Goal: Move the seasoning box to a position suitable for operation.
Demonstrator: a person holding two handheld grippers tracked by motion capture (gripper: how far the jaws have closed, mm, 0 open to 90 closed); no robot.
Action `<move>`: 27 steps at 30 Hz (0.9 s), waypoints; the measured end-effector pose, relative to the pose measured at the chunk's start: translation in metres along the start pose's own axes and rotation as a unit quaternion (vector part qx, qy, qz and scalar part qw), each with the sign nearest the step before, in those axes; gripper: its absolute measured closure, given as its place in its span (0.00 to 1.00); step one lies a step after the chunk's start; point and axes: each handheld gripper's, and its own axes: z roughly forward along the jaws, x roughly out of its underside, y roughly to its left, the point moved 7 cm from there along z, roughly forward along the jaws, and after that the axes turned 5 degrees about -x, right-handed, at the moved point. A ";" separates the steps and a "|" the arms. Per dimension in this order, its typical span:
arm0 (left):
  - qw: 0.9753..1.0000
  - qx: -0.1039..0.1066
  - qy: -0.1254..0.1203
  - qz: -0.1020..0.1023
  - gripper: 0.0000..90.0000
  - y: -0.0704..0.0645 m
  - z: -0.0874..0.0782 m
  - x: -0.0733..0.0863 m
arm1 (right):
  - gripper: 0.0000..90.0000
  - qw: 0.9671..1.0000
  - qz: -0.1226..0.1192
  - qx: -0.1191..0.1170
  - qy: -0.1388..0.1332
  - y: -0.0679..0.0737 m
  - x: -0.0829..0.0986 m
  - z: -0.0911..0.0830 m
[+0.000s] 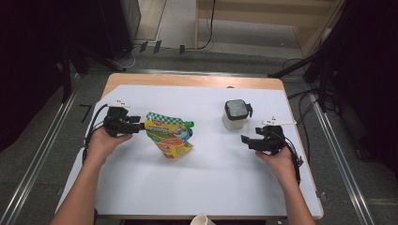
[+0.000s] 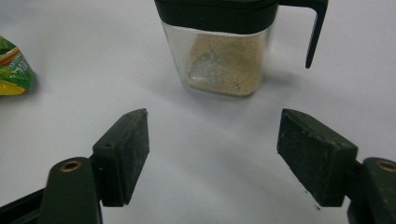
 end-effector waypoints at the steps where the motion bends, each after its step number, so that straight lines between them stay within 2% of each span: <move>1: 1.000 0.000 -0.004 0.007 0.56 -0.001 0.000 0.000 | 0.31 1.000 -0.002 0.002 -0.001 0.000 0.000 0.000; 3: 1.000 -0.002 -0.005 0.017 0.57 -0.002 0.000 -0.001 | 0.33 1.000 -0.004 0.005 -0.002 0.000 -0.001 -0.001; 7: 1.000 0.001 0.002 0.005 0.52 -0.002 0.000 -0.001 | 0.32 1.000 -0.008 0.009 -0.004 0.004 -0.002 -0.002; 9: 1.000 0.010 0.006 -0.017 0.48 0.000 -0.001 -0.001 | 0.30 1.000 -0.005 0.008 -0.009 0.006 -0.005 -0.002; 11: 0.998 0.023 0.024 -0.046 0.49 0.002 -0.001 -0.001 | 0.30 1.000 -0.006 0.007 -0.014 0.008 -0.006 -0.002; 12: 0.998 0.023 0.024 -0.046 0.48 0.002 -0.001 -0.001 | 0.31 1.000 -0.009 0.007 -0.014 0.009 -0.007 -0.002; 13: 0.997 0.029 0.032 -0.056 0.47 0.004 -0.001 -0.002 | 0.32 1.000 -0.010 0.006 -0.013 0.010 -0.007 -0.002; 16: 0.998 0.023 0.027 -0.050 0.43 0.003 -0.002 -0.003 | 0.34 1.000 -0.005 0.002 -0.010 0.011 -0.007 0.000; 17: 0.998 0.022 0.025 -0.044 0.41 0.003 -0.002 -0.004 | 0.36 1.000 0.000 -0.006 -0.007 0.010 -0.006 0.001; 20: 0.999 0.027 0.017 -0.043 0.37 0.002 -0.003 -0.005 | 0.38 1.000 0.005 -0.008 -0.007 0.010 -0.006 0.001; 23: 0.998 0.047 0.014 -0.035 0.37 0.000 -0.005 -0.006 | 0.40 1.000 -0.001 -0.006 -0.012 0.010 -0.007 0.000; 25: 0.998 0.046 0.014 -0.028 0.39 -0.001 -0.006 -0.007 | 0.42 1.000 -0.001 -0.007 -0.017 0.010 -0.009 -0.001; 27: 0.999 0.041 0.017 -0.017 0.41 -0.002 -0.006 -0.006 | 0.44 1.000 0.008 -0.019 -0.021 0.012 -0.009 -0.002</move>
